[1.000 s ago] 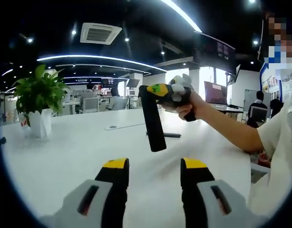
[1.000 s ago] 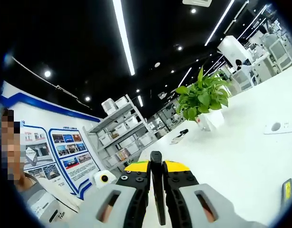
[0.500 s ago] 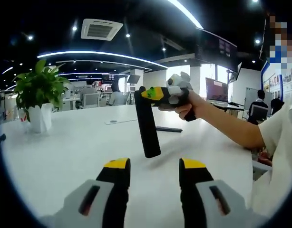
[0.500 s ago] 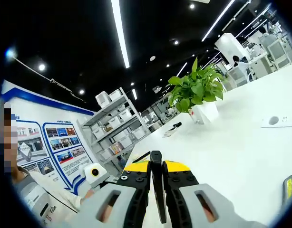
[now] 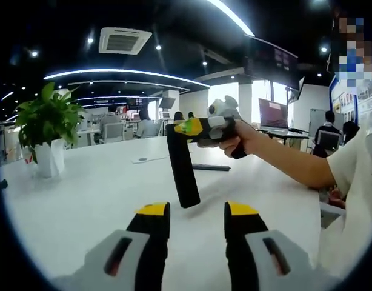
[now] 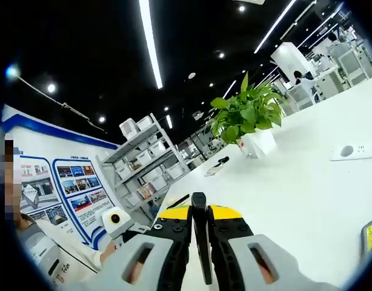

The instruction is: Pflip the remote and laser pointer to the front side, press the buttons, and align them neatly on the table

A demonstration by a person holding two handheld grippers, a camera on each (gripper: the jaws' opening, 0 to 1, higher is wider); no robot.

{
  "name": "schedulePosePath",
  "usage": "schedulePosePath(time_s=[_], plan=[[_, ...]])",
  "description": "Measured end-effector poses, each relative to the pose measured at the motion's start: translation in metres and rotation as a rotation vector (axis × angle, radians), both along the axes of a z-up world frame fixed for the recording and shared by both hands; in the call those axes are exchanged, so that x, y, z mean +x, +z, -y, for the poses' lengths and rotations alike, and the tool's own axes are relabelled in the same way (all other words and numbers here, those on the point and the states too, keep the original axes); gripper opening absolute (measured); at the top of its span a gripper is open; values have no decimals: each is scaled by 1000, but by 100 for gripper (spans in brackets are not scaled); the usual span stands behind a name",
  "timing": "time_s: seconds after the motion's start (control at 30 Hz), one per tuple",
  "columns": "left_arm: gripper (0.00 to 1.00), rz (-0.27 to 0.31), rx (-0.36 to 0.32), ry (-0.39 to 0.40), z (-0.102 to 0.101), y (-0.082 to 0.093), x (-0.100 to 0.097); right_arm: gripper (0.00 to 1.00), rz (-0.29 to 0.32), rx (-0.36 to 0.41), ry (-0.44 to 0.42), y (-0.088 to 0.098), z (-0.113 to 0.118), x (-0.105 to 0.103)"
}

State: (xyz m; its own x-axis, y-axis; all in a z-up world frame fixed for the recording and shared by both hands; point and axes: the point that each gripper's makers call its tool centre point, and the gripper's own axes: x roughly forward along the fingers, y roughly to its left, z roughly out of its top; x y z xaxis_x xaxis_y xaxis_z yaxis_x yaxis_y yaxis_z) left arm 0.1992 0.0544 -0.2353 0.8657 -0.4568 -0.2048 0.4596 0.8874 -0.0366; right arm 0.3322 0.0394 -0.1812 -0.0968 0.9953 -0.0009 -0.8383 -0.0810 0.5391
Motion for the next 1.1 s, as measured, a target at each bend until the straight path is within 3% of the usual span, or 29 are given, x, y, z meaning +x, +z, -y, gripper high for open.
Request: schedulePosePath(time_s=[0.2,0.53,0.57,0.93,1.1], plan=[[36,-23,2,-20,7,-5,-1,13,-50,-2,9,-5,-2,2],[37,-37,6,-29,10,-8,-1,13,-5,-18,-16,-11,-5,12],[37,-34,10,-24,9,-9,-1,13,60,-14,-42,-13,-8,16],[36,-24,2,-3,6,-11,0,13,81,-12,-67,-17,-8,18],[36,-34,32,-9,7,-14,0,14,54,-15,-71,-19,-6,22]])
